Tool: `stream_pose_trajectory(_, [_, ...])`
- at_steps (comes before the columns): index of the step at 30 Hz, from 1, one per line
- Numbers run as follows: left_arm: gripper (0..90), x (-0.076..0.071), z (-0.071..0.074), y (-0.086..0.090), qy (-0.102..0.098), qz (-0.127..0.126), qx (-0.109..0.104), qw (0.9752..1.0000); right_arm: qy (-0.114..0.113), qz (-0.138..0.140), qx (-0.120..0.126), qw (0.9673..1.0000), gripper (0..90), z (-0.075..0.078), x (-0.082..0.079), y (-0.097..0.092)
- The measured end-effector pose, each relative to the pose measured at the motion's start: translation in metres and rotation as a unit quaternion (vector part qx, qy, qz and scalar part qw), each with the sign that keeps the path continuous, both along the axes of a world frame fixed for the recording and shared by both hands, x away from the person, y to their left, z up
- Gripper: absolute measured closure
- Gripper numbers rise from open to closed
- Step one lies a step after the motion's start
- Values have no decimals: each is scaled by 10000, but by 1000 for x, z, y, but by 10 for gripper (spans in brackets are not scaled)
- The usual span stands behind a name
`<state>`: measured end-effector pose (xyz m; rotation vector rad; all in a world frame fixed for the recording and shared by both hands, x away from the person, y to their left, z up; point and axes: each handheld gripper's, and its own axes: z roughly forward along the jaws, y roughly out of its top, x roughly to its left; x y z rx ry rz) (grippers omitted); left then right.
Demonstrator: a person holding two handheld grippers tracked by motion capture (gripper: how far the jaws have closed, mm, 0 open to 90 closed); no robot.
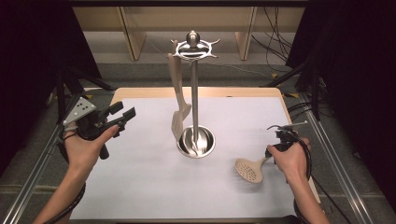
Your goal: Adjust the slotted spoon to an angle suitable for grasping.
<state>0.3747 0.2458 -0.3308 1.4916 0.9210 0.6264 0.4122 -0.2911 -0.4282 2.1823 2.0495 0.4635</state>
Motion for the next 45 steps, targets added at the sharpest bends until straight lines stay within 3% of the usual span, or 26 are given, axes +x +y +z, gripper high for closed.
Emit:
stream_pose_trajectory(1, [425,-1,1,1,-6,10,-10,10000,26,-199,44,9998,514,0,1,2])
stream_pose_trajectory(3, [425,-1,2,3,-7,51,-30,10000,37,-86,-54,9999,496,-2,3,0])
stream_pose_trajectory(4, [425,-2,2,4,-12,61,-54,10000,174,-414,96,9989,484,-2,4,5])
stream_pose_trajectory(5, [425,-2,3,5,2,81,-53,10000,74,-86,-23,9999,470,-4,5,-1])
stream_pose_trajectory(7, [425,-2,2,6,7,97,-55,9999,261,-430,48,9987,462,-6,6,5])
stream_pose_trajectory(9, [426,-2,2,6,21,105,-59,9999,171,-174,-83,9997,454,-12,8,1])
stream_pose_trajectory(10, [425,-2,2,5,25,103,-57,9999,365,-482,20,9982,451,-11,8,6])
stream_pose_trajectory(12, [425,-2,2,5,27,87,-72,9999,263,-630,97,9976,444,-12,9,8])
stream_pose_trajectory(13, [425,-2,1,4,28,77,-63,9999,198,-156,-184,9995,443,-15,9,1])
stream_pose_trajectory(15, [425,-2,1,4,35,70,-45,10000,179,-623,138,9978,435,-14,11,7])
stream_pose_trajectory(17, [425,-2,1,4,42,68,-39,10000,321,-132,-170,9993,435,-15,12,-1])
stream_pose_trajectory(18, [425,-2,0,4,53,75,-53,9999,303,-232,-111,9992,434,-15,12,1])
stream_pose_trajectory(19, [425,-2,0,4,55,80,-59,9999,184,-657,171,9975,432,-17,14,6])
stream_pose_trajectory(21, [425,-2,1,5,54,85,-62,9999,269,-532,99,9982,427,-19,15,3])
stream_pose_trajectory(22, [425,-2,1,5,52,86,-59,9999,300,-227,-48,9993,422,-20,16,-2])
stream_pose_trajectory(27, [425,-2,0,5,64,84,-61,9999,584,-464,-24,9972,419,-22,20,7])
stream_pose_trajectory(28, [424,-1,0,5,68,81,-66,9999,432,-149,-170,9988,421,-24,20,3])
stream_pose_trajectory(30, [424,-1,-1,5,51,65,-49,10000,430,-64,-307,9986,448,-25,21,4])
stream_pose_trajectory(32, [424,0,-2,4,46,40,-87,9999,519,-83,-346,9980,480,-23,22,8])
stream_pose_trajectory(34, [426,0,-3,3,38,16,-38,10000,500,-566,-160,9970,503,-23,22,20])
stream_pose_trajectory(36, [429,0,-3,4,61,32,5,10000,650,-585,-161,9960,507,-20,22,21])
stream_pose_trajectory(37, [430,0,-4,4,87,43,14,10000,435,-183,-315,9984,511,-22,21,15])
stream_pose_trajectory(42, [429,1,-6,3,159,73,66,9998,587,36,-421,9974,564,-21,20,14])
stream_pose_trajectory(43, [429,1,-6,3,170,72,70,9998,610,-601,-9,9963,586,-20,20,25])
stream_pose_trajectory(44, [429,1,-6,3,172,60,85,9998,560,-665,39,9962,607,-21,20,28])
stream_pose_trajectory(45, [429,1,-7,3,170,55,86,9998,612,237,-428,9969,630,-22,19,16])
